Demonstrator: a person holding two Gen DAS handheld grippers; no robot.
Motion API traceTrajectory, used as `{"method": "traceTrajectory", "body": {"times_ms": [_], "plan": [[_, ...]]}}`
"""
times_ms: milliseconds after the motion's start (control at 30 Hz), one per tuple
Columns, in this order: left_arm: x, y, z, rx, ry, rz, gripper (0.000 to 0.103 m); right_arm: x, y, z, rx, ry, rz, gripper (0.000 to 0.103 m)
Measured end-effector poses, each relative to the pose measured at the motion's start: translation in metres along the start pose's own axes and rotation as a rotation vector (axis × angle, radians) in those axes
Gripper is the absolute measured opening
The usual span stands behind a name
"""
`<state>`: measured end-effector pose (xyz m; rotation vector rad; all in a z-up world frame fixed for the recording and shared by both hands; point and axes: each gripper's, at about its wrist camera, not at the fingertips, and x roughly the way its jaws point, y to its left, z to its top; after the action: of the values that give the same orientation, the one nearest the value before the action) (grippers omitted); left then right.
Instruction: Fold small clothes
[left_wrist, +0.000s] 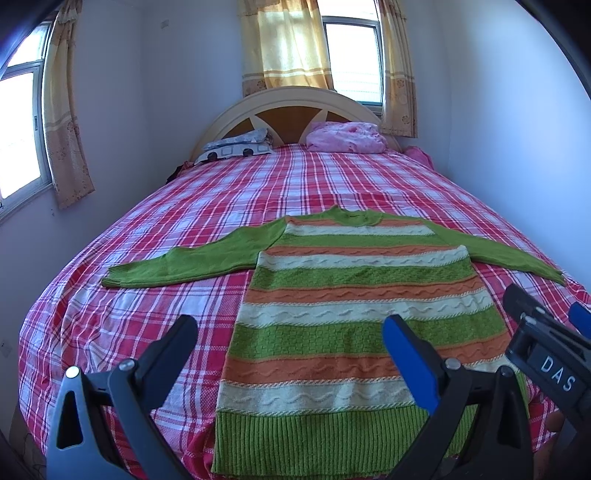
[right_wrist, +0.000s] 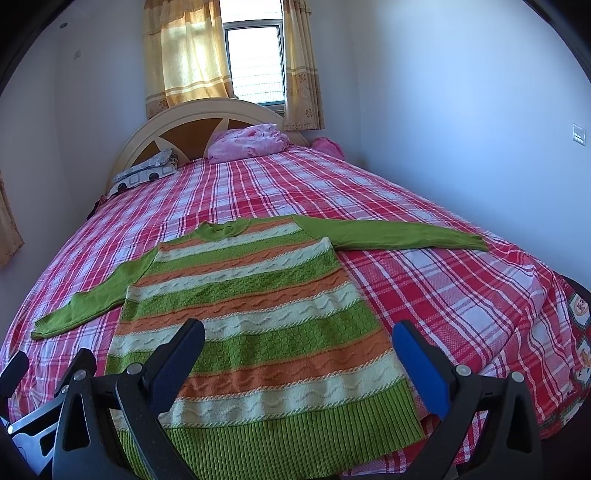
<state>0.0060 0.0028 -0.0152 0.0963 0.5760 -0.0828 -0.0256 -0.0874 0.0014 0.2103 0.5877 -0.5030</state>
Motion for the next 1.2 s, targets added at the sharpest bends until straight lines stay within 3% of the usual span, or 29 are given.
{"method": "traceTrajectory", "body": {"times_ms": [867, 1033, 1100, 1200], "plan": [[0.029, -0.002, -0.001, 0.031, 0.026, -0.068, 0.103, 0.025, -0.014, 0.003, 0.013, 0.034, -0.062, 0.102], [0.053, 0.004, 0.012, 0.037, 0.020, -0.109, 0.103, 0.040, -0.038, 0.019, 0.018, -0.008, -0.110, 0.102], [0.070, 0.009, 0.021, 0.042, 0.022, -0.115, 0.103, 0.050, -0.059, 0.029, 0.057, -0.023, -0.096, 0.102], [0.093, 0.013, 0.032, 0.052, 0.028, -0.103, 0.103, 0.068, -0.102, 0.045, 0.138, -0.036, -0.168, 0.099]]}}
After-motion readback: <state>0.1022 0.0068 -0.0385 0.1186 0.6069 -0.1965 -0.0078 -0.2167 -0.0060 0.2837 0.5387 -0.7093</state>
